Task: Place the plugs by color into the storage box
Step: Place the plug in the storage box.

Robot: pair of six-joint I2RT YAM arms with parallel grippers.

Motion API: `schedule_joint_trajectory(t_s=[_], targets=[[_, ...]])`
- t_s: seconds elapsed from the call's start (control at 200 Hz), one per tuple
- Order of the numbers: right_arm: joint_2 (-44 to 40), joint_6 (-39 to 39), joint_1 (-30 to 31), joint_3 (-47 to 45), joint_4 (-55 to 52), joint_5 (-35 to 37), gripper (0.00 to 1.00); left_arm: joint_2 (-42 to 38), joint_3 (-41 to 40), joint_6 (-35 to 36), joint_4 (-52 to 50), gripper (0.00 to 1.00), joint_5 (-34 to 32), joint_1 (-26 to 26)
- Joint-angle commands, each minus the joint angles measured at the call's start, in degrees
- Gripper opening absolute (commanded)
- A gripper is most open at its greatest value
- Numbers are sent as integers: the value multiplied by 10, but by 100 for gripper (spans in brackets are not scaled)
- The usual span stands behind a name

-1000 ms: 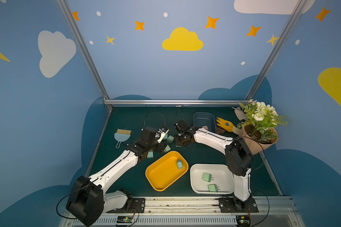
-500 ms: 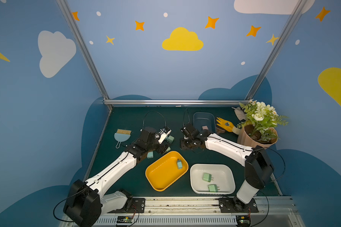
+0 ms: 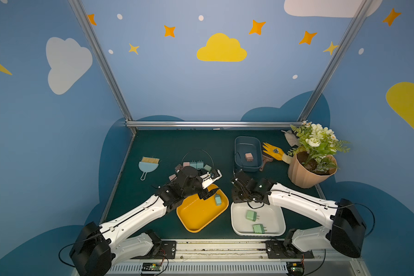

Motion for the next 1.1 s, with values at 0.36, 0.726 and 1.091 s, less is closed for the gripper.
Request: schedule_joint_trajectory(t_s=[0.36,0.726,1.091], targets=[[-166,17,51,-110,-12,19,33,44,-68,58,129,75,153,-4],[-196,40,51,-201,40,-3,39,121,-97,142,152,75,167,-3],[-138,-4,49,-205,115,-37,67,97,-99,122,157,75,157,31]])
